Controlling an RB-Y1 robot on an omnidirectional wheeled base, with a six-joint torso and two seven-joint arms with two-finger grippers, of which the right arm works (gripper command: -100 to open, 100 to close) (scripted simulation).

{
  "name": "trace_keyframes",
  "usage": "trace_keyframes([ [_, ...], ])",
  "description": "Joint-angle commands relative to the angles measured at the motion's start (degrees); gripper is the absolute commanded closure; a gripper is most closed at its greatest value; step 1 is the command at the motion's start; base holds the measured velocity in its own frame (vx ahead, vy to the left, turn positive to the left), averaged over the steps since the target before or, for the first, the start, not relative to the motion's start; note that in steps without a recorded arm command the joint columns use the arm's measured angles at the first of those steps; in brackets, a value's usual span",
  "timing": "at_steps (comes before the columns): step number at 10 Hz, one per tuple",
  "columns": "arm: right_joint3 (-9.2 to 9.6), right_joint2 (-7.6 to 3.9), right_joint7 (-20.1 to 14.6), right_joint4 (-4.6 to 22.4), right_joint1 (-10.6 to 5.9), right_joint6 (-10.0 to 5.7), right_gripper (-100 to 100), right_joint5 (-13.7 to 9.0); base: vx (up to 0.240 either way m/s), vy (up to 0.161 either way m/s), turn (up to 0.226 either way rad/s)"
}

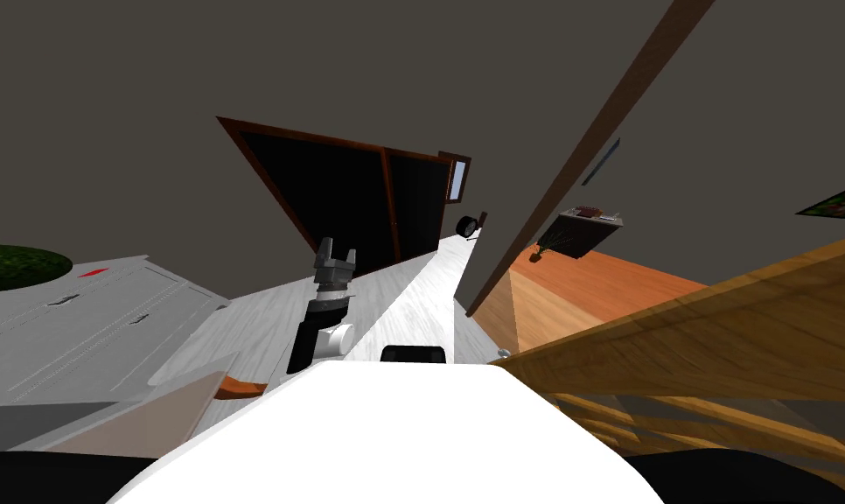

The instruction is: Pull the door open

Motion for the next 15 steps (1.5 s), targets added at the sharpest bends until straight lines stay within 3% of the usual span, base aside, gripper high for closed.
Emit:
trace_keyframes([
  [1,0.38,0.24,0.4,-1.8,0.4,-0.03,100,0.4,0.0,0.0,0.0],
  [3,0.47,0.34,0.6,-1.7,0.41,-1.72,100,0.4,-0.166,-0.038,0.061],
  [12,0.55,0.47,0.7,-1.5,0.41,-4.24,100,0.5,-0.136,-0.009,0.003],
  [15,1.15,0.83,0.5,-1.6,0.81,-1.85,100,0.7,-0.072,-0.066,0.184],
])
